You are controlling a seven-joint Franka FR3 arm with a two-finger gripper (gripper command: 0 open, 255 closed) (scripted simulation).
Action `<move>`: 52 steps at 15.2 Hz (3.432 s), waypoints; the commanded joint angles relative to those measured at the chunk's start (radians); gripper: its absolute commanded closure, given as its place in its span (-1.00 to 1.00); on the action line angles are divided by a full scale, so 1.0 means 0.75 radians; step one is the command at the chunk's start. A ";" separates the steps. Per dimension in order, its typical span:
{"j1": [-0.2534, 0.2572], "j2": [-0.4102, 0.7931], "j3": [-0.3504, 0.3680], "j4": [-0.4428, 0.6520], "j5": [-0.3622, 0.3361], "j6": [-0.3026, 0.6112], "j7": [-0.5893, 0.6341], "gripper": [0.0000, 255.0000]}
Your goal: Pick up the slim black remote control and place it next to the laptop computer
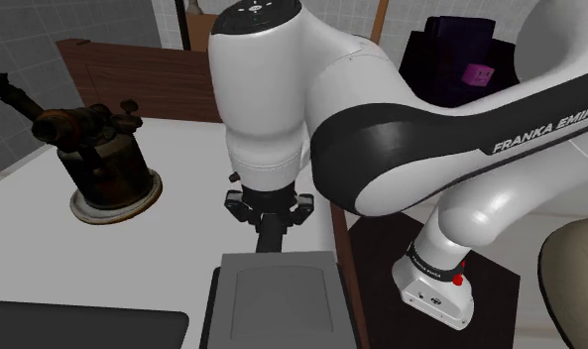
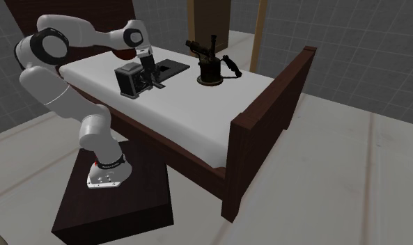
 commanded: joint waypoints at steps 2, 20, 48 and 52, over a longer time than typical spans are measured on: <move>-0.005 0.063 0.120 0.080 -0.009 -0.028 0.132 1.00; 0.706 1.240 0.361 0.903 -0.871 -0.436 1.219 1.00; 1.137 1.597 0.169 1.201 -1.072 -0.427 1.375 1.00; 1.137 1.596 0.169 1.201 -1.072 -0.427 1.375 -1.00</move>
